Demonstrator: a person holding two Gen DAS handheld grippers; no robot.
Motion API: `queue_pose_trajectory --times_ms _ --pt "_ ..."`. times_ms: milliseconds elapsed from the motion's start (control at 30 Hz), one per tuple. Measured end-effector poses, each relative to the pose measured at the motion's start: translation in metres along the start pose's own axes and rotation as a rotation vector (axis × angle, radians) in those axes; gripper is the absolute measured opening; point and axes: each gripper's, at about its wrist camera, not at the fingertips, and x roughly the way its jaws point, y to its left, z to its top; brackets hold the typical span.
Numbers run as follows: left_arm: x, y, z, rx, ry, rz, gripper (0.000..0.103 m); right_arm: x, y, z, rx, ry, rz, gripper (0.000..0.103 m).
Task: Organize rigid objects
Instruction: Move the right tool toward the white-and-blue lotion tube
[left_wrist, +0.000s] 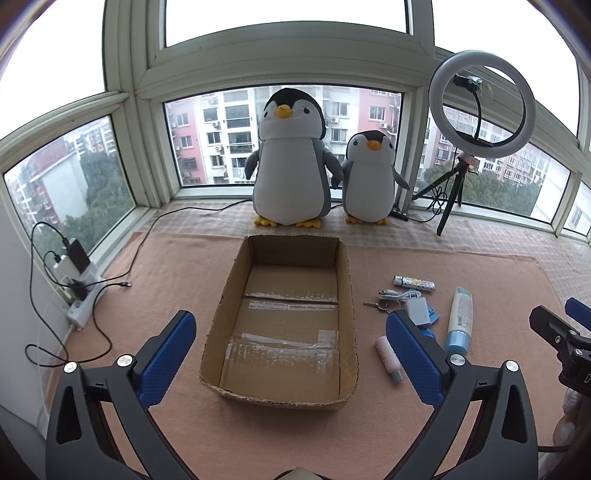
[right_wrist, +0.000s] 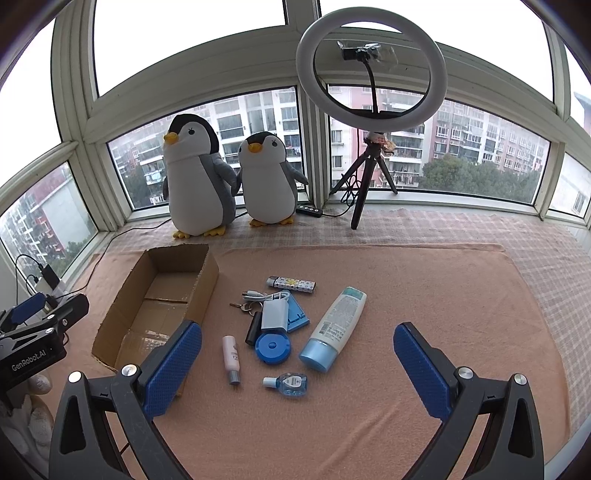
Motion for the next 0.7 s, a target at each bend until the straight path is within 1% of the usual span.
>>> queue_pose_trajectory --times_ms 500,700 --pt "0.016 0.007 -0.006 0.001 0.023 0.015 0.103 0.01 -0.006 -0.001 0.015 0.03 -0.007 0.103" --pt "0.04 0.031 -0.017 -0.012 0.06 0.082 0.103 0.018 -0.017 -0.005 0.034 0.048 -0.02 0.103"
